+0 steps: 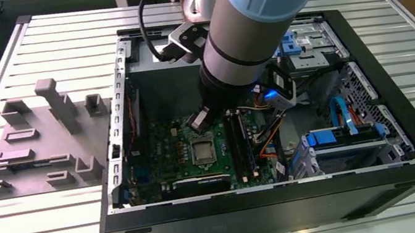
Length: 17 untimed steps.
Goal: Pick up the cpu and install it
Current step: 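Install the first cpu locking lever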
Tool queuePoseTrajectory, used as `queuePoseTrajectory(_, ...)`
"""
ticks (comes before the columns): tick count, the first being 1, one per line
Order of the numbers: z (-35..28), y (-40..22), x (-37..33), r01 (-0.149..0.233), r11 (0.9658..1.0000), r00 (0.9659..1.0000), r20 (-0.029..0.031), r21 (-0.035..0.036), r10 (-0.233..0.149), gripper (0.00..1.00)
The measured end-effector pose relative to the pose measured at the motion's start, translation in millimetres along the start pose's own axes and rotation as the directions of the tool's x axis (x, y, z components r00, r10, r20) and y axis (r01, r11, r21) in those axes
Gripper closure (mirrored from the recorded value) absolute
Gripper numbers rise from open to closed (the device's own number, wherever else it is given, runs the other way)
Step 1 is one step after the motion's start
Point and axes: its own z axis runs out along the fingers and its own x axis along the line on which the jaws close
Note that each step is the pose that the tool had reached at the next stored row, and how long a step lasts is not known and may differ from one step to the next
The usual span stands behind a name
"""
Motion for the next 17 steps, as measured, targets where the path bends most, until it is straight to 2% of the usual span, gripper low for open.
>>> queuePoseTrajectory(9,-0.3,-1.3,-0.5,0.000,1.0000,1.0000,0.0000,-0.0001,0.000,0.89)
queuePoseTrajectory(14,-1.8,-9.3,-9.4,0.000,1.0000,1.0000,0.0004,-0.0007,0.000,0.89)
queuePoseTrajectory(17,-1.4,-9.0,-14.4,0.001,1.0000,1.0000,0.0005,-0.0008,-0.001,0.89)
